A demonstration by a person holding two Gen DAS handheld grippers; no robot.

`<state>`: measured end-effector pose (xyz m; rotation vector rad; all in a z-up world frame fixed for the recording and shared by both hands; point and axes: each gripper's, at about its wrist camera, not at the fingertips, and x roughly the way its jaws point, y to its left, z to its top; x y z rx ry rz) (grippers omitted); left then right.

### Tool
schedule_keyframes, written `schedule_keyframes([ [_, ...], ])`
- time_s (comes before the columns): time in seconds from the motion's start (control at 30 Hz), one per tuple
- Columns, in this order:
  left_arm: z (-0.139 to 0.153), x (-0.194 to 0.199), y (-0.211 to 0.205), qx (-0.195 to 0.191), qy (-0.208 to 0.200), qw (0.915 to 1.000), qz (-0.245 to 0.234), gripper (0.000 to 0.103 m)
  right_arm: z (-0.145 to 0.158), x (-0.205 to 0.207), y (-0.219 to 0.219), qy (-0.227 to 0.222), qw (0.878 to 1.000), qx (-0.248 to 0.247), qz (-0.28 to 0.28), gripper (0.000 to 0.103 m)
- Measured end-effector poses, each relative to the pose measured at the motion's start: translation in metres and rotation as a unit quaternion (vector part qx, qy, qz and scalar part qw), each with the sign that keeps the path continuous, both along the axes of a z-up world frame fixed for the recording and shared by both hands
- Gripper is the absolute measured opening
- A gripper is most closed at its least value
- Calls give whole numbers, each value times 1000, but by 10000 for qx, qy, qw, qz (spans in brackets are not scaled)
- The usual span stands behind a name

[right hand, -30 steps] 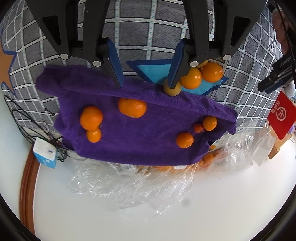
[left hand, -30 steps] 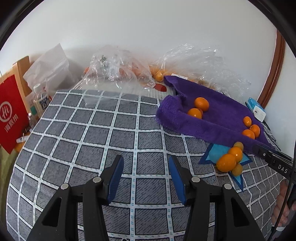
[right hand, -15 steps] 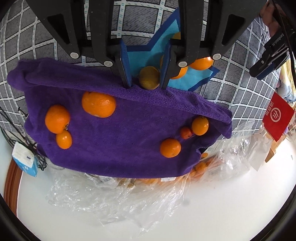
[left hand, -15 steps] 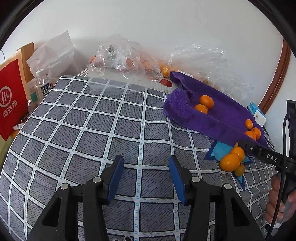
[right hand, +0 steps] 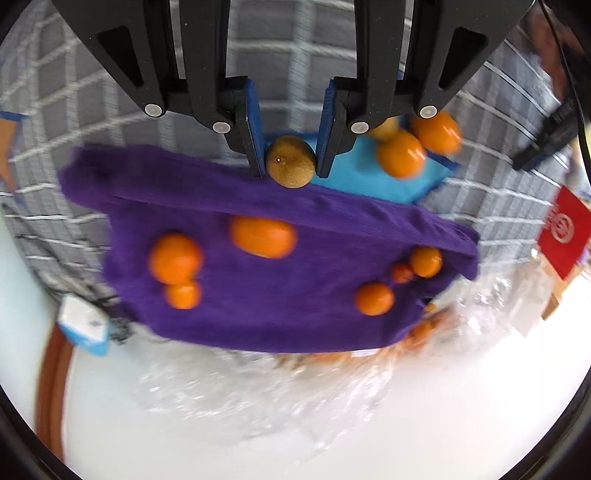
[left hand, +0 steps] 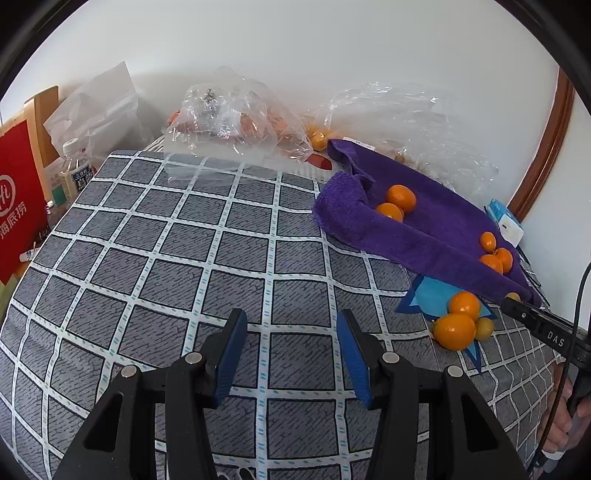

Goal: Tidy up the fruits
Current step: 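Reach the right tool to a small yellow-green fruit and grasp it, then grasp an oval orange with the left tool while the right holds the yellow fruit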

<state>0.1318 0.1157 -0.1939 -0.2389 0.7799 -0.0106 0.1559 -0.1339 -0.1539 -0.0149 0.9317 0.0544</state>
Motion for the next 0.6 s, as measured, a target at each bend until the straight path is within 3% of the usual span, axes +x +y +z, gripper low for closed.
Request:
schedule_keyframes([
  [0.13, 2, -2, -11, 77, -55, 9995, -304, 48, -3, -27, -23, -158, 9989, -430, -122, 27],
  [0.3, -1, 1, -19, 180, 113, 9984, -521, 48, -13, -46, -46, -133, 9993, -304, -167, 27],
  [0.6, -3, -9, -20, 229, 326, 9989, -227, 51, -23, -53, -57, -30, 9997, -75, -220, 27],
])
